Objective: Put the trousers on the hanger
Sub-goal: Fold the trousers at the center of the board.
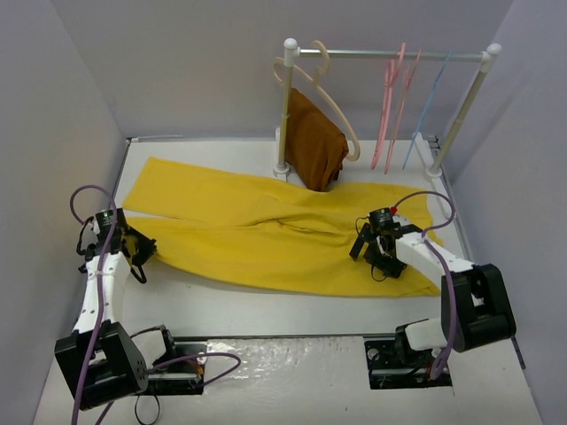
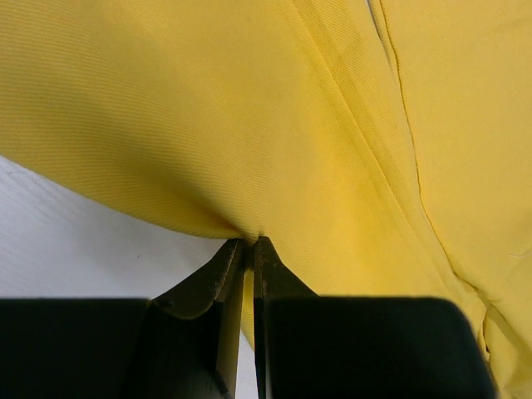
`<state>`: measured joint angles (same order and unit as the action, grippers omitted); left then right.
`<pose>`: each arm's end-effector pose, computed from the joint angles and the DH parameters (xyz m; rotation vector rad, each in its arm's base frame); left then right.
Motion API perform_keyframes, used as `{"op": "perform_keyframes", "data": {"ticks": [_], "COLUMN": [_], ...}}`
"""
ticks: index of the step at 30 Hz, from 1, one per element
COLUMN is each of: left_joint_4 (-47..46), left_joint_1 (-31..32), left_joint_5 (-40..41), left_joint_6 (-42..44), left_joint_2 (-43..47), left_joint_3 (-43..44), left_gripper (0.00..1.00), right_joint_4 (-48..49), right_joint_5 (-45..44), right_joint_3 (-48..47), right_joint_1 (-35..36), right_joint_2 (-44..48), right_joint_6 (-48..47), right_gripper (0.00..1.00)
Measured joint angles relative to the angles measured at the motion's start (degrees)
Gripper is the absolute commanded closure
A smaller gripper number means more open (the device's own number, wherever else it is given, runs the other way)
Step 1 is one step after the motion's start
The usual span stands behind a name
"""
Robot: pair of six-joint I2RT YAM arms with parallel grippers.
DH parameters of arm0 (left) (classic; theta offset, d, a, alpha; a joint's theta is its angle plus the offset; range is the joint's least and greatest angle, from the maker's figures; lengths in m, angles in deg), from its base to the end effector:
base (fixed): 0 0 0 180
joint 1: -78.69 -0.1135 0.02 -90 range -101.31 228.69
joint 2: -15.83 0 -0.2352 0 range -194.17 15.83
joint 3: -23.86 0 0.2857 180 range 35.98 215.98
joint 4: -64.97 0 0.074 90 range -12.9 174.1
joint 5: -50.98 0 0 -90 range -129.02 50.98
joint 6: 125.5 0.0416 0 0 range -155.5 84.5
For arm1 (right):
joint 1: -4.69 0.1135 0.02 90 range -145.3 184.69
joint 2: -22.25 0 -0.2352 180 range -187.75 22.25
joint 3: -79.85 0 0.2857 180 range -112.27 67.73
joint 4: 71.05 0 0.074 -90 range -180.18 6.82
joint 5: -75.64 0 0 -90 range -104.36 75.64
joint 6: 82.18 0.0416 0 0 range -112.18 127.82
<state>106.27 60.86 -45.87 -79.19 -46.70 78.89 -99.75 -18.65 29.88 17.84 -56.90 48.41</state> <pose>0.2592 0.0782 0.1981 -1.2028 2.1284 -0.3481 0.2798 0.0622 0.1074 0.6432 2.5166 0.2512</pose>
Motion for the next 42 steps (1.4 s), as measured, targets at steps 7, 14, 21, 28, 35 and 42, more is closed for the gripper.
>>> {"op": "perform_keyframes", "data": {"ticks": [7,14,21,28,35,42], "left_joint_4": [-4.1,-7.1,-9.9,-10.8,-11.1,-11.0], "left_joint_1": [1.3,3.0,3.6,3.6,3.6,3.6], "left_joint_5": [-3.9,-5.8,-7.0,-7.7,-7.7,-7.3], "left_joint_6": [-0.6,-2.3,-4.9,-5.2,-5.3,-5.3], "left_joint_2": [-5.2,-9.7,-11.8,-12.2,-12.2,-12.1], "left_joint_3": [-0.5,-0.2,1.5,2.1,2.1,2.1], "left_gripper": [1.00,1.00,1.00,1.00,1.00,1.00], "right_joint_4": [1.4,0.2,-5.7,-10.7,-10.2,-7.6], "right_joint_5": [-1.3,-3.1,-3.0,-2.3,-2.4,-2.5], "right_joint_3": [-8.6,-10.0,-5.7,-1.4,-0.6,2.7], "right_joint_1": [-5.3,-6.4,-4.8,3.2,5.3,5.3], "right_joint_2": [-9.5,-6.5,3.4,4.1,3.3,3.3], "right_joint_6": [-2.8,-2.6,0.7,5.8,9.0,10.3], "right_gripper": [0.03,0.04,0.08,0.11,0.12,0.16]}}
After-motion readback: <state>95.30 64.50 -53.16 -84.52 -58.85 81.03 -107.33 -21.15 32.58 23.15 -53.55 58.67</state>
